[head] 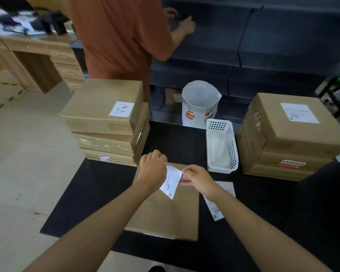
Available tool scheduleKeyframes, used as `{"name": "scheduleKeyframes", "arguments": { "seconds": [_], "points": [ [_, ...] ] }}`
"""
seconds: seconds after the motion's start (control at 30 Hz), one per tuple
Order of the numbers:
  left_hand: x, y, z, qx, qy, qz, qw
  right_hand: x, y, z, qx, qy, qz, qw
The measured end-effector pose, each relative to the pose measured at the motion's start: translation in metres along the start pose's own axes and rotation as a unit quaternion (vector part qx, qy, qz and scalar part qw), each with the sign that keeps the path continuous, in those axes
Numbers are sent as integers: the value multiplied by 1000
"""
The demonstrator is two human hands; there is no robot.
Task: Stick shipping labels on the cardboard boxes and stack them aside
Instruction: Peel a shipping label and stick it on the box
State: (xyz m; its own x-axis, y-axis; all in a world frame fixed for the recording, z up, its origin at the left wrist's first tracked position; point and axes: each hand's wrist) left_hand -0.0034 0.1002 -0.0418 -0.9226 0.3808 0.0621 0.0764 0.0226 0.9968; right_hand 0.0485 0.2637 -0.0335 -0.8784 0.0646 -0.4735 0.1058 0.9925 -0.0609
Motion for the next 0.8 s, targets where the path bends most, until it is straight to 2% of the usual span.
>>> {"name": "scheduleKeyframes", "arguments": {
  "seconds": [0.17,0.23,0.3,0.37,0.43,0.67,0.8],
  "points": [
    [-20,-8,-36,-27,18,41,999,4,-53,10,146,-65,44,986],
    [-26,-11,-42,-16,-27,20,999,4,-67,13,163,-78,60,982],
    [-30,-12,-45,-53,-75,-11,996,4,-77,15,161,-87,71,981],
    [-33,-8,-47,-119,-64,-10,991,5,-83,16,171,-92,76,978],
    [-36,-5,-47,-137,-64,6,988,4,-86,16,185,-91,81,975],
    [-40,-9,-54,-176,-62,-26,982,3,-90,24,136,-54,67,987],
    [-41,-9,-55,-129,-80,-43,987,1,-85,25,48,-28,53,997]
  ]
}}
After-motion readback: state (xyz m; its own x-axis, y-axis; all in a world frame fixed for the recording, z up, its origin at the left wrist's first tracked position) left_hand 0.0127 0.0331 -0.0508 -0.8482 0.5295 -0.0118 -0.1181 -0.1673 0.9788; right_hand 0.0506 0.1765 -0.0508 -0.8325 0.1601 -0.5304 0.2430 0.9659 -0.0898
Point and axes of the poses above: each hand's wrist, its own x-axis towards the middle knuckle, its own y-axis out of the back of the hand, z = x × y, and after that the axes turned 12 degrees about x, right-handed
